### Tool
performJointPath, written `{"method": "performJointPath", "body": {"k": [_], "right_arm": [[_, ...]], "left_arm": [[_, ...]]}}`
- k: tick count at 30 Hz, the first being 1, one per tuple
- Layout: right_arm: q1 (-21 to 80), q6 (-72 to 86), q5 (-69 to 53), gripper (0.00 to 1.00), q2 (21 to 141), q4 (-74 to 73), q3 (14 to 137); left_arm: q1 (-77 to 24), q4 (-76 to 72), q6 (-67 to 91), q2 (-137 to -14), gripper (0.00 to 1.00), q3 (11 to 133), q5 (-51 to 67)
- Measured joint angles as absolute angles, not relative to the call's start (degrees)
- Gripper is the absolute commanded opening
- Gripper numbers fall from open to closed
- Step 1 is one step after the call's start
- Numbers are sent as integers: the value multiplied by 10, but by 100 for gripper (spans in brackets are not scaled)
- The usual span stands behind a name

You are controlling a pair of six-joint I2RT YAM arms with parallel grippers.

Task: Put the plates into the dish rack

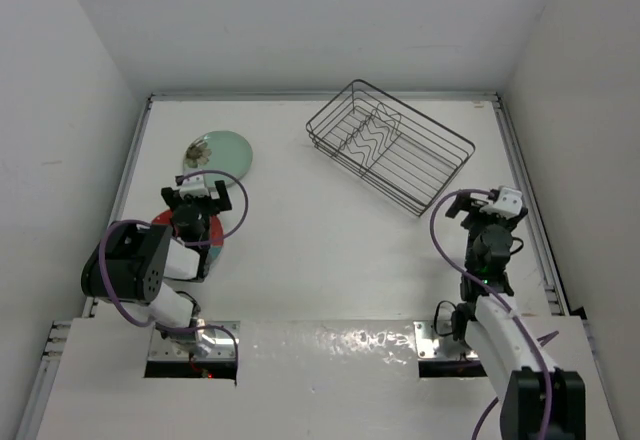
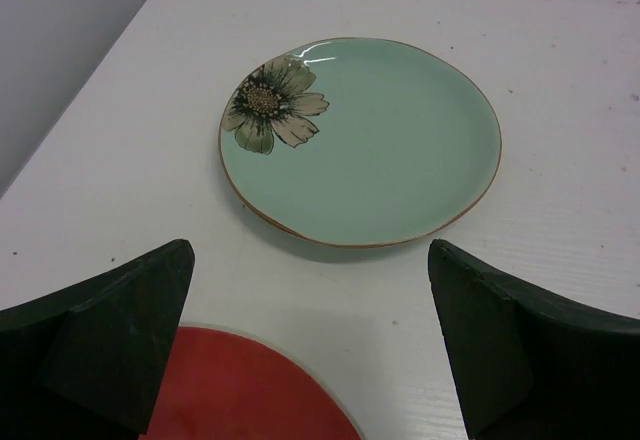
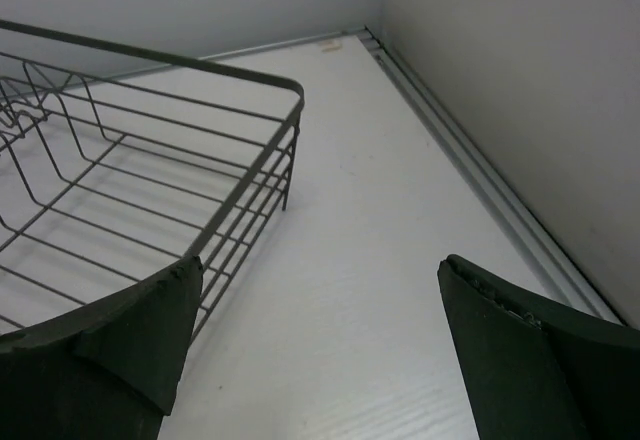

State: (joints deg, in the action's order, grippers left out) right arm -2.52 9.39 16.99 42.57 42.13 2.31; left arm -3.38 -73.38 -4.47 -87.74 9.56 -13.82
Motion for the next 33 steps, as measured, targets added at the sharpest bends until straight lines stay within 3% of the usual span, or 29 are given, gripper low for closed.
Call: {"method": "performJointPath", "body": {"k": [8, 11, 15, 21, 24, 26, 29, 31, 33], "right_arm": [[-25, 173, 198, 99, 247, 237, 23], [-25, 187, 192, 99, 238, 200, 41], [-26, 162, 101, 99, 354, 78, 208], [-24, 137, -8, 99, 597, -85, 531], [-24, 139, -23, 99, 685, -147, 621], [-21, 141, -26, 99, 726, -192, 648], [-3, 139, -8, 99, 783, -281, 689], [27, 129, 17, 99, 818, -335, 719], [72, 111, 48, 99, 851, -382, 750]], "left_arm": [[-31, -727, -49, -876, 100, 100, -112], [-29, -611, -65, -831, 100, 148, -69], [-29, -312, -122, -817, 100, 392, -24], [-14, 32, -160, -883, 100, 787, -94], [22, 137, -172, -882, 97, 861, -38], [75, 242, -173, -909, 85, 932, 36], [176, 376, -177, -996, 56, 1031, 148], [241, 426, -182, -1038, 55, 1021, 207], [293, 450, -187, -1047, 66, 936, 223]]}}
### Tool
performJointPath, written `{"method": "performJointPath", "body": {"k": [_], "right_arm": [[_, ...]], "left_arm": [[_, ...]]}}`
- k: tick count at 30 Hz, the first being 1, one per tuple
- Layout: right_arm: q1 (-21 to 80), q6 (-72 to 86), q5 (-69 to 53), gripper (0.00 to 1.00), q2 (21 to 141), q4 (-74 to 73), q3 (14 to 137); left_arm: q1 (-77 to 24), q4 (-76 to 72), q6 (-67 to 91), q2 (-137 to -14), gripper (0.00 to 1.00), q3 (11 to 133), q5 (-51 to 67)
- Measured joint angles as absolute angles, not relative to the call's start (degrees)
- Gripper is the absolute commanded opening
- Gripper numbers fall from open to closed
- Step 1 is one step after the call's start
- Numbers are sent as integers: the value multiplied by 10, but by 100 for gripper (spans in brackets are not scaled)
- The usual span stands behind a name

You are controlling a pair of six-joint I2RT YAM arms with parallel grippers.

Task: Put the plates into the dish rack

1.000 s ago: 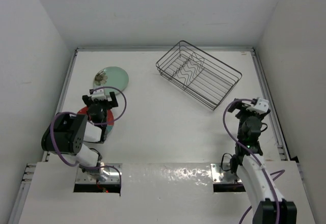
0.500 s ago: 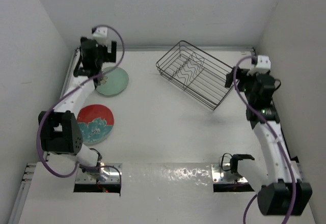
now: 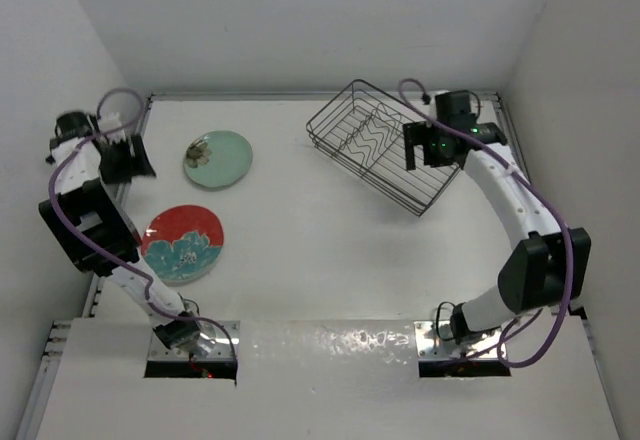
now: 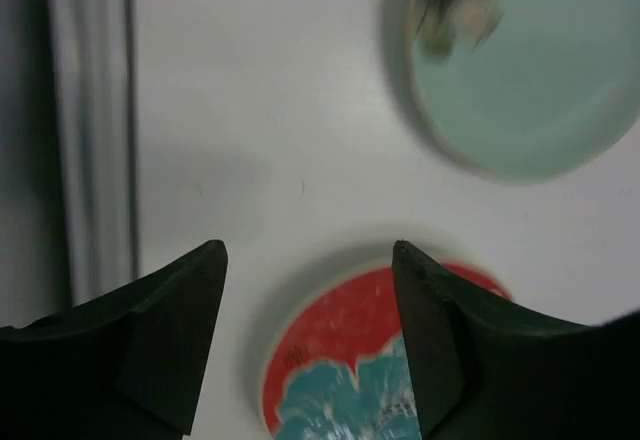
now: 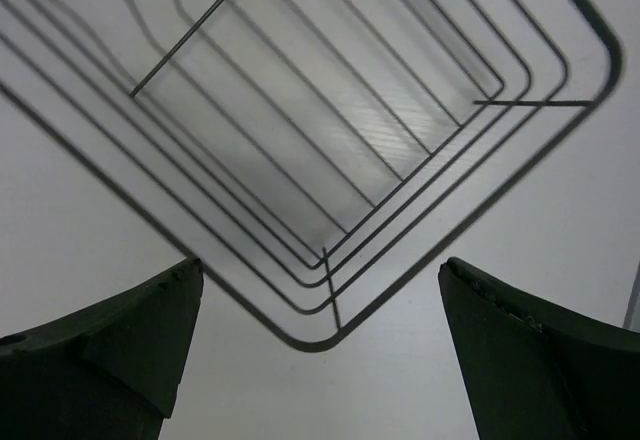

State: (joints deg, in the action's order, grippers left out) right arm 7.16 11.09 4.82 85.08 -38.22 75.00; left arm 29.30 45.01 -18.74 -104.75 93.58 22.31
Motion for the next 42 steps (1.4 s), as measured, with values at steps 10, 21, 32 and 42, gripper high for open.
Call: {"method": "performJointPath", "body": {"k": [10, 21, 32, 42], "right_arm": [[216, 51, 66, 99, 909, -444, 785], [284, 30, 44, 99, 969, -456, 810], [317, 15, 54, 99, 968, -455, 810], [345, 10, 56, 99, 954, -438, 810]], "left_arm": [[396, 493, -233, -952, 82, 690, 273], [429, 437, -255, -966, 80, 629, 266], [451, 442, -302, -997, 63, 580, 291], [449, 574, -394, -1081, 0, 601, 410]]}}
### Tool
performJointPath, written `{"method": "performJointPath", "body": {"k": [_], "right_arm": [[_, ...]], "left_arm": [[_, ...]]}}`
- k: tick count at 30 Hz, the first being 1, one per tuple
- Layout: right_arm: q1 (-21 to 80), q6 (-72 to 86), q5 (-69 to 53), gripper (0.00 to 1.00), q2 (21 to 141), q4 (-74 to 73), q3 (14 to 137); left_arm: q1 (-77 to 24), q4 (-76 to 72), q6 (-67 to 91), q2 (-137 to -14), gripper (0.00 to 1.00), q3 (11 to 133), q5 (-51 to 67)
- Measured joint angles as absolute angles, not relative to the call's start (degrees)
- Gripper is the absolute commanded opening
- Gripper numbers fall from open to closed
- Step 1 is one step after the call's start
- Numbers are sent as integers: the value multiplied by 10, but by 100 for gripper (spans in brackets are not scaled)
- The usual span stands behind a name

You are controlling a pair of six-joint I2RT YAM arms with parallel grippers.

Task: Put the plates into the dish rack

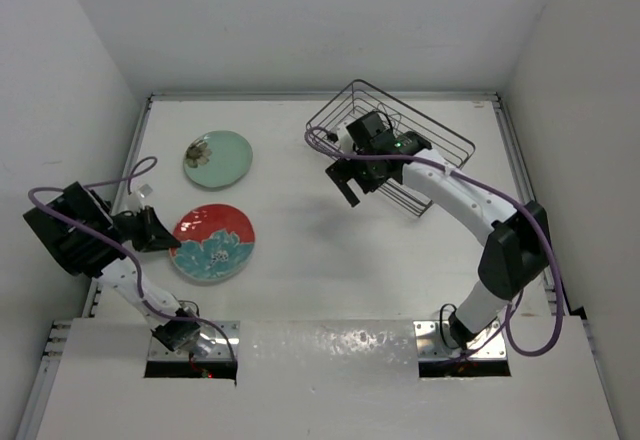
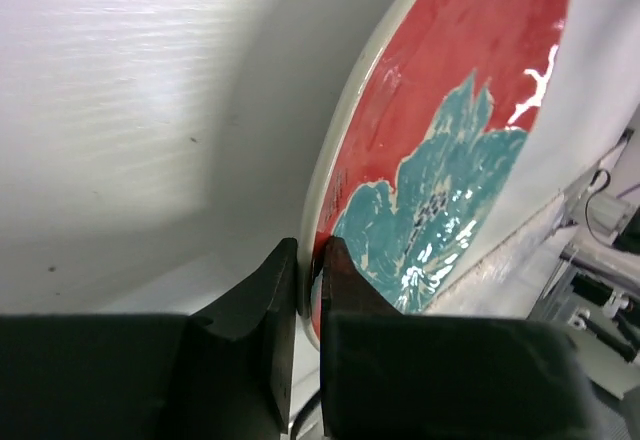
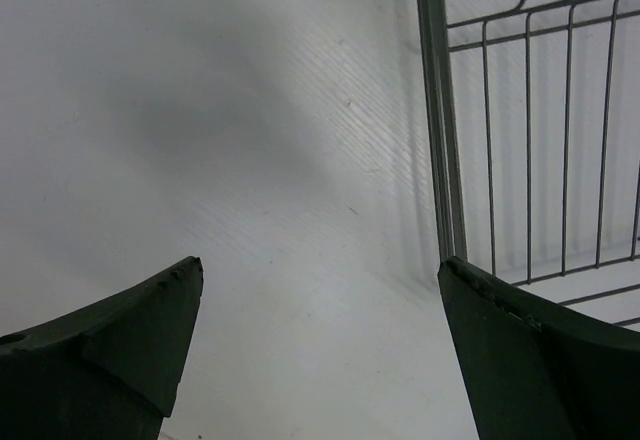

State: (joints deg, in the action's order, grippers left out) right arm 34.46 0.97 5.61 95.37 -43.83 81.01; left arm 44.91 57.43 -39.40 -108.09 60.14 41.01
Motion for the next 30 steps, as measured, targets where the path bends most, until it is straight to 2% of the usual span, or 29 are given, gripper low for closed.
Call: {"method": "performJointPath", "body": {"k": [6, 16, 19, 20, 22, 24, 25, 26, 28, 30], "right_arm": [[393, -24, 33, 99, 953, -423, 808], [414, -38, -118, 99, 961, -241, 761], [413, -38, -171, 89, 998, -199, 787], [413, -37, -190, 74, 1014, -183, 795], [412, -27, -233, 65, 1051, -135, 805], [410, -4, -274, 64, 1099, -90, 819], [409, 5, -288, 71, 1125, -80, 831], [408, 15, -298, 72, 1149, -73, 846], [406, 25, -313, 72, 1195, -56, 876], [404, 40, -331, 68, 1225, -39, 891]], "left_arm": [[400, 624, -441, -1073, 0, 663, 413], [162, 630, -480, -984, 0, 763, 404], [108, 626, -485, -975, 0, 774, 401], [95, 625, -488, -972, 0, 776, 400], [69, 620, -492, -966, 0, 776, 399], [50, 618, -495, -959, 0, 776, 405], [46, 617, -496, -955, 0, 774, 409], [44, 614, -497, -949, 0, 770, 413], [45, 613, -496, -938, 0, 763, 417], [48, 610, -497, -929, 0, 760, 418]]}}
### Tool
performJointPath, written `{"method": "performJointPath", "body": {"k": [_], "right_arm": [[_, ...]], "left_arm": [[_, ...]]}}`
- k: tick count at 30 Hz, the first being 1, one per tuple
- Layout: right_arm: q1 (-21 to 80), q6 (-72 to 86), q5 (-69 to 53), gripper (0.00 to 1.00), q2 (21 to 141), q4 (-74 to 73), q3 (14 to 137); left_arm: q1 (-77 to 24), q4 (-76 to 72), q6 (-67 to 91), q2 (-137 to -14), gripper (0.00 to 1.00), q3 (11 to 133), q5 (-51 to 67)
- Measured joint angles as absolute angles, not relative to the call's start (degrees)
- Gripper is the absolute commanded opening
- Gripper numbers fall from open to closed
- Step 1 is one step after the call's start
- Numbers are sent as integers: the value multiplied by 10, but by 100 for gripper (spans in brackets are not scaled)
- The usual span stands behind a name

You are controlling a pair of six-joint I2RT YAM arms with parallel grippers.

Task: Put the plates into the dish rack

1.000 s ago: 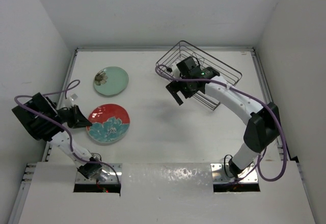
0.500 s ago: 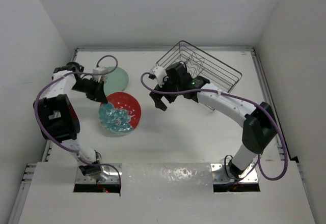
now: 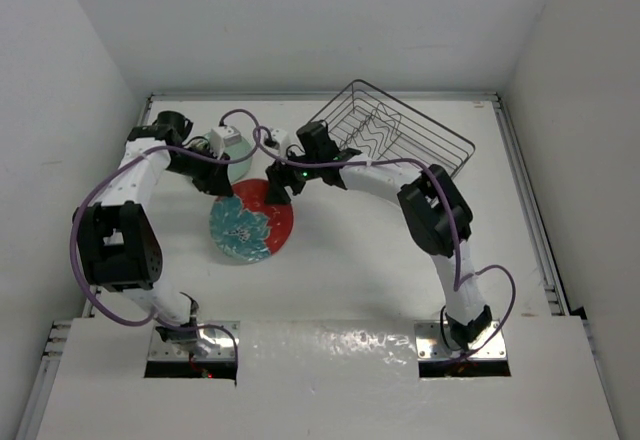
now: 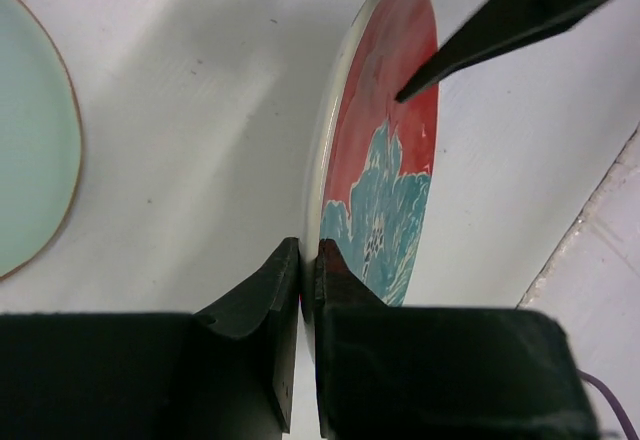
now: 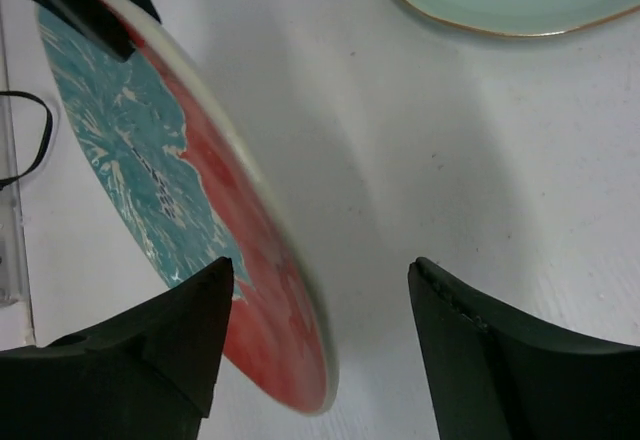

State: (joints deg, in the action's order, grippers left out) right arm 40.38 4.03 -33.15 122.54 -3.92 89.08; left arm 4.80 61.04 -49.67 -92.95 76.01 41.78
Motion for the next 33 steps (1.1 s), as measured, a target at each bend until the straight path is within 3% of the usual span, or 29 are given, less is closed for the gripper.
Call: {"method": "performJointPath", "body": {"k": [1, 4, 6, 11, 15, 17, 18, 20, 22, 23, 33], "right_arm": [[402, 49, -342, 65, 1237, -29, 895], [399, 72, -369, 19, 1253, -13, 896], [398, 83, -394, 0, 1253, -10, 894], [395, 91, -436, 0, 1246, 3, 877], [396, 88, -417, 0, 1213, -17, 869], [398, 84, -388, 0, 1187, -35, 868], [398, 84, -380, 0, 1174, -43, 868], [394, 85, -373, 0, 1150, -53, 870], [384, 87, -372, 0, 1133, -62, 881], [378, 88, -370, 0, 1129, -70, 892], [294, 53, -244, 0, 1109, -166, 1016]], "left_arm": [[49, 608, -497, -927, 0, 760, 418], [48, 600, -496, -924, 0, 759, 421], [48, 592, -500, -924, 0, 757, 421], [52, 579, -500, -924, 4, 757, 425], [49, 603, -462, -932, 39, 800, 434], [48, 620, -444, -942, 47, 865, 448], [48, 622, -434, -945, 75, 900, 456], [51, 618, -418, -944, 92, 952, 472], [60, 603, -385, -941, 93, 976, 485], [65, 595, -364, -940, 100, 985, 493], [183, 476, -177, -944, 100, 1020, 495]]}}
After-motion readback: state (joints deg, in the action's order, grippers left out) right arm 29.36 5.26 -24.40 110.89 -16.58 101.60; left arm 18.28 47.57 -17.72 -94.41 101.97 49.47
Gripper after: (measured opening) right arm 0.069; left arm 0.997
